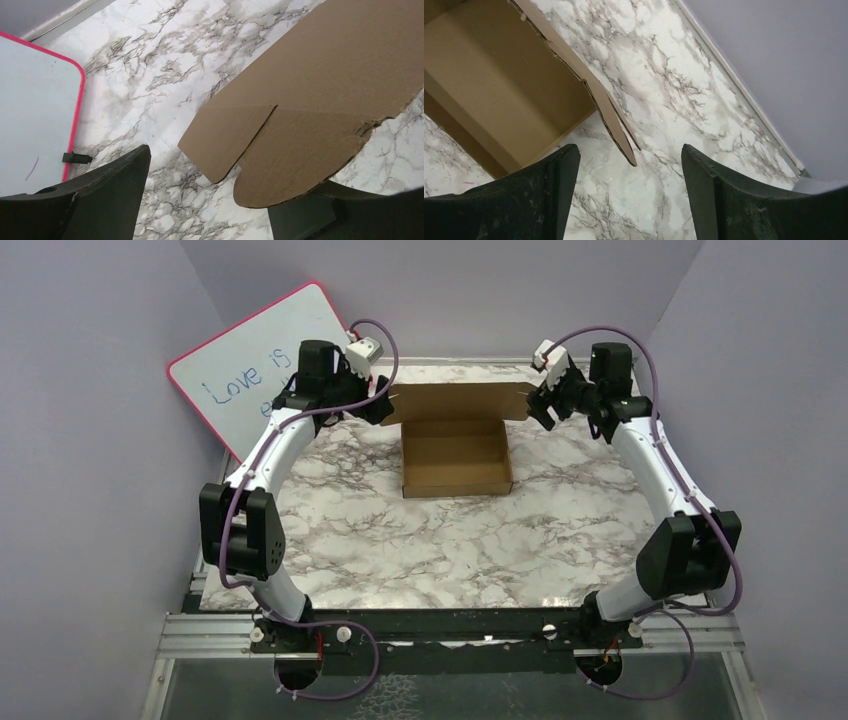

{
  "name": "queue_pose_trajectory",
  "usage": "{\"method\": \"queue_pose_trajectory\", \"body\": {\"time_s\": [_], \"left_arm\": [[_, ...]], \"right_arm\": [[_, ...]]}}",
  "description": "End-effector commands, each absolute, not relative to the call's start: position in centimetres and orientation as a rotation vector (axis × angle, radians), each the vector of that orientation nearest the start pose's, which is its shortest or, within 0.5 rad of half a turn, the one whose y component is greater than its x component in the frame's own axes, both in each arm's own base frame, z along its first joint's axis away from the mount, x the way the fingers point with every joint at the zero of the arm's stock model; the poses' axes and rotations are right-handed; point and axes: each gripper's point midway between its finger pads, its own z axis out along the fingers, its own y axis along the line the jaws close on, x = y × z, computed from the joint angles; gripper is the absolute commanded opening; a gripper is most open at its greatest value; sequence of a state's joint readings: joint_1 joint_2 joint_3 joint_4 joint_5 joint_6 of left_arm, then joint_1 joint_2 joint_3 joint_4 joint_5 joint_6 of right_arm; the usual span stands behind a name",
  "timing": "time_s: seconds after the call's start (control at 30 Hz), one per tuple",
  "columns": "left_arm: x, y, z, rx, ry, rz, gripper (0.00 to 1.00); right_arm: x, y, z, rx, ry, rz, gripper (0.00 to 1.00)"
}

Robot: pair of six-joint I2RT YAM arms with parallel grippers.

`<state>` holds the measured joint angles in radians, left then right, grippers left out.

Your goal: Fold the paper box

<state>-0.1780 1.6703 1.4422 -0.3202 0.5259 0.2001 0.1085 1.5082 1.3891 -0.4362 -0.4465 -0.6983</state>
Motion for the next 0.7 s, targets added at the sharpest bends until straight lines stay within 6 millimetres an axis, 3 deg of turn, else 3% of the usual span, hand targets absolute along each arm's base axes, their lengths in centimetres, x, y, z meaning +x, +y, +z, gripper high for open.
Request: {"method": "queue_pose_trajectory", "body": {"time_s": [0.0, 0.4, 0.67], "left_arm": [[45.4, -16.6, 23.3, 0.753, 1.926, -0.551, 0.78], [45.1, -17.3, 23.1, 0.835, 1.9, -0.587, 0.71], [44.6, -17.8, 23.1, 0.866, 1.894, -0.625, 0.59]], "right_arm": [[45.1, 11.2, 26.4, -1.105, 1.667, 0.193, 0.77], [46.2, 12.5, 24.7, -1.157, 1.647, 0.279, 0.59], [46.6, 12.9, 23.8, -1.166, 1.663, 0.323, 0.3]]}}
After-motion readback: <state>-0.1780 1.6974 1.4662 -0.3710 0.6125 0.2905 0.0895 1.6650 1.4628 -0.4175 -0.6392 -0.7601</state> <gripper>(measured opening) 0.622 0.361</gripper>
